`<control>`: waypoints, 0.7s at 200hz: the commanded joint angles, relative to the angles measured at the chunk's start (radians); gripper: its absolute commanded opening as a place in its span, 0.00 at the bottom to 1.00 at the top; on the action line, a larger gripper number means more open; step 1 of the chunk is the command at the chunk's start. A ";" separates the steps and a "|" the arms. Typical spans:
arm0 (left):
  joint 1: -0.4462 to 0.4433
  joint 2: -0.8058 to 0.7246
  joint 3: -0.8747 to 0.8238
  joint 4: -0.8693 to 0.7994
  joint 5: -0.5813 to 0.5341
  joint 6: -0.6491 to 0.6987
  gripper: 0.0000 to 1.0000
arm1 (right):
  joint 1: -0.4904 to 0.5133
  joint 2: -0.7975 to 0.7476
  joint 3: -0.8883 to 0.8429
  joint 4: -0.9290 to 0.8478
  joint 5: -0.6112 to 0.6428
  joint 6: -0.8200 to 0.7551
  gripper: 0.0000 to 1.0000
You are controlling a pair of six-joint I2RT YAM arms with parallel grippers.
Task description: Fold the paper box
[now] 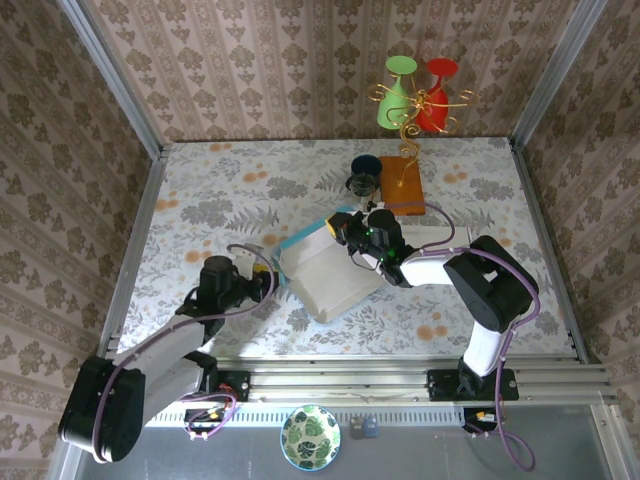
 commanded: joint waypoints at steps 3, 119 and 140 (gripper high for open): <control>0.007 0.037 0.046 0.048 0.047 0.044 0.39 | 0.001 0.016 0.017 -0.054 -0.018 -0.007 0.00; 0.039 0.143 0.106 0.083 0.128 0.067 0.36 | 0.011 -0.001 -0.004 -0.043 -0.008 -0.001 0.00; 0.034 0.146 0.117 0.075 0.124 0.067 0.33 | 0.014 -0.004 -0.010 -0.037 0.002 0.001 0.00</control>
